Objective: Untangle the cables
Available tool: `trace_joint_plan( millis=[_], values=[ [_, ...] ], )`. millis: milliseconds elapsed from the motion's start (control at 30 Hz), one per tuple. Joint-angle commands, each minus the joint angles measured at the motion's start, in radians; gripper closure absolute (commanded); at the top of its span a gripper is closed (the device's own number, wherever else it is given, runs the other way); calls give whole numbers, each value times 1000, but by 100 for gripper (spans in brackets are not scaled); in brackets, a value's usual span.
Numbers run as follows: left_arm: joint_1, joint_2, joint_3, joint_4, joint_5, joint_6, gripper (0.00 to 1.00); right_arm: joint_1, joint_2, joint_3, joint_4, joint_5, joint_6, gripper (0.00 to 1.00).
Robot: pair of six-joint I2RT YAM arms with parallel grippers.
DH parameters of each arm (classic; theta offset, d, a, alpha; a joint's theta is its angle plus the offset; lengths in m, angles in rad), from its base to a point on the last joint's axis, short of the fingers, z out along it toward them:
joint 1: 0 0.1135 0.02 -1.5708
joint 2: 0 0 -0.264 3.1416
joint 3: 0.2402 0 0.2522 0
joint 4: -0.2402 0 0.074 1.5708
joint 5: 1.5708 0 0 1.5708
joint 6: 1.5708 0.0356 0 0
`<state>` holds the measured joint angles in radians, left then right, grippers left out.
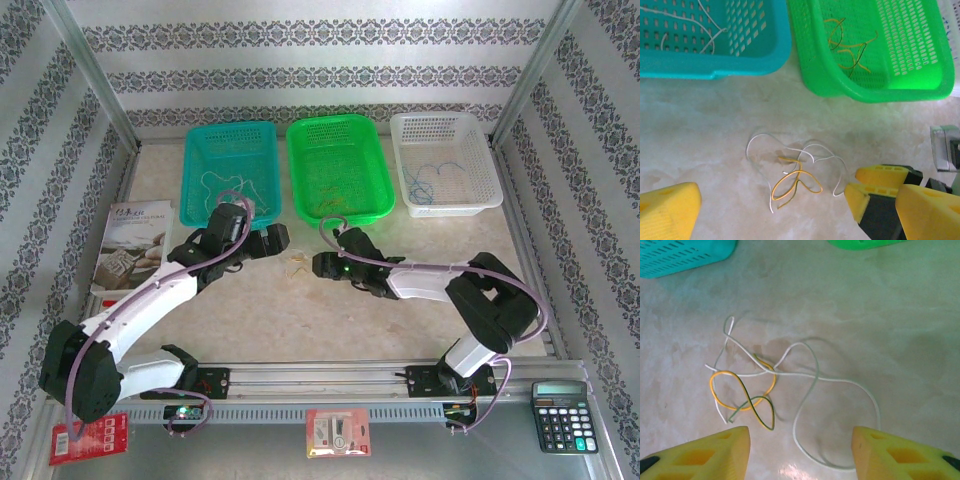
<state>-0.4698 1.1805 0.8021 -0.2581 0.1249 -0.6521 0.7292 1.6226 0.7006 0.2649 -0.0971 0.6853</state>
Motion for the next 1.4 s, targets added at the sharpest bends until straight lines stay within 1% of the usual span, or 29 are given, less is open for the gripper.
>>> trace_joint_plan(
  millis=[0, 200, 300, 467, 567, 600, 867, 1067, 1133, 1367],
  values=[
    [9, 6, -28, 55, 19, -26, 0, 5, 46, 48, 46, -15, 14, 46],
    [10, 22, -59, 83, 31, -41, 0, 4, 129, 87, 54, -18, 5, 50],
    [9, 27, -72, 95, 33, -46, 0, 3, 158, 92, 57, -25, 3, 60],
    [10, 41, -96, 128, 37, -60, 0, 1, 165, 79, 74, -48, 5, 86],
    [8, 55, -106, 148, 46, -73, 0, -1, 151, 61, 86, -62, 7, 97],
    [9, 60, -109, 155, 47, -78, 0, -1, 143, 56, 88, -65, 7, 99],
    [9, 91, -136, 227, 65, -133, 0, 0, 67, -4, 139, -81, 19, 100],
    [9, 129, -157, 300, 83, -182, 0, 2, 45, -31, 181, -95, 37, 100],
    [9, 146, -160, 328, 95, -195, 4, 2, 43, -36, 189, -98, 40, 100],
    [9, 232, -161, 449, 124, -249, 22, 9, 45, -52, 209, -97, 51, 100]
  ],
)
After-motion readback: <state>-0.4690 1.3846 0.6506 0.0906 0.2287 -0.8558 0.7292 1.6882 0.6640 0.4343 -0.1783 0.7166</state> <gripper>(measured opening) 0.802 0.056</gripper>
